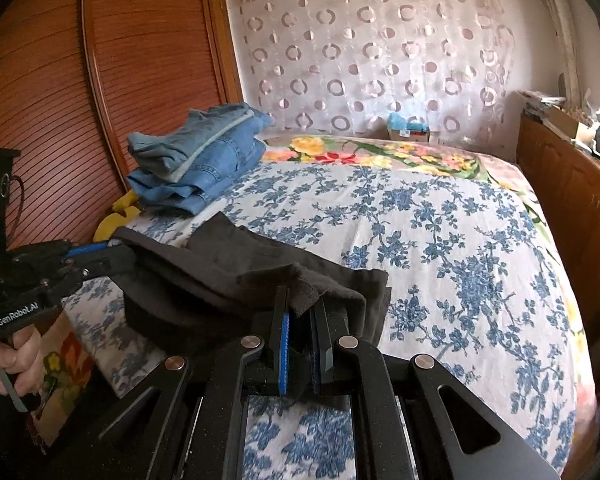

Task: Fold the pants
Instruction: 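Lower the held pants with both grippers, folding them over onto themselves, then open both grippers to release the folded pants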

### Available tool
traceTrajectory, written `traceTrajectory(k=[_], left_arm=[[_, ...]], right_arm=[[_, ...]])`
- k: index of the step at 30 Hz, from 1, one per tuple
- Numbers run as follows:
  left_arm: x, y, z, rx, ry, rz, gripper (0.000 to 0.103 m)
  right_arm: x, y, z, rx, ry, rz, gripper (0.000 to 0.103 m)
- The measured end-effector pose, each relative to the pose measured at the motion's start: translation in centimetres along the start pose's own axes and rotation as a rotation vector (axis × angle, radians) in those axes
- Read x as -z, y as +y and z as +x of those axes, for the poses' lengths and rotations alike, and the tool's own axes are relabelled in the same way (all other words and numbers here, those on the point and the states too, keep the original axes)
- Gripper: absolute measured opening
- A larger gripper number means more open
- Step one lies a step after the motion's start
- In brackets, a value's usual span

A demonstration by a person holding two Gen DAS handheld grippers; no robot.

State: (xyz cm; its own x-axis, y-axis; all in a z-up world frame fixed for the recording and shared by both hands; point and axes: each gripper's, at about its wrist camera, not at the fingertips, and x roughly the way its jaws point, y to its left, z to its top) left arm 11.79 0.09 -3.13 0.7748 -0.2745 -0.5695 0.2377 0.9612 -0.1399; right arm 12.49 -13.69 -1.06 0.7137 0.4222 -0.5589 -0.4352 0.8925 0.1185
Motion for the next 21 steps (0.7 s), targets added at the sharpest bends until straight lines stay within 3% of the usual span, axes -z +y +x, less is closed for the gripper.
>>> traceTrajectory(k=[9,12,15,16,18,21], left_arm=[[-0.5,0.2,1.4,-0.02,0.013,-0.007,0.01],[-0.5,0.4,1.4,-0.006,0.018,-0.014,0.015],[-0.5,0.3,1.0,-0.005,0.011,-0.006,0.034],[-0.4,0.3,0.8,-0.003,0.004,-0.006,0.047],[-0.4,0.4,0.4,0.006,-0.009,-0.006,0.049],[0.2,0.6,0.0,-0.001,-0.007,-0.011,0.065]], right_arm=[[-1.5,-0.4,2.4,0.01,0.04,0.012,0.008],[-1.6,-0.4,3.1,0.033,0.049,0.017,0.011],[-1.8,-0.3,3.2,0.073,0.043,-0.002,0.017],[-1.9,-0.3,3.1,0.078,0.039,-0.007,0.018],[-2.0,-0.4,2.9,0.073,0.036,-0.005,0.027],[-1.8,-0.6,2.1,0.086,0.018,-0.007,0.029]])
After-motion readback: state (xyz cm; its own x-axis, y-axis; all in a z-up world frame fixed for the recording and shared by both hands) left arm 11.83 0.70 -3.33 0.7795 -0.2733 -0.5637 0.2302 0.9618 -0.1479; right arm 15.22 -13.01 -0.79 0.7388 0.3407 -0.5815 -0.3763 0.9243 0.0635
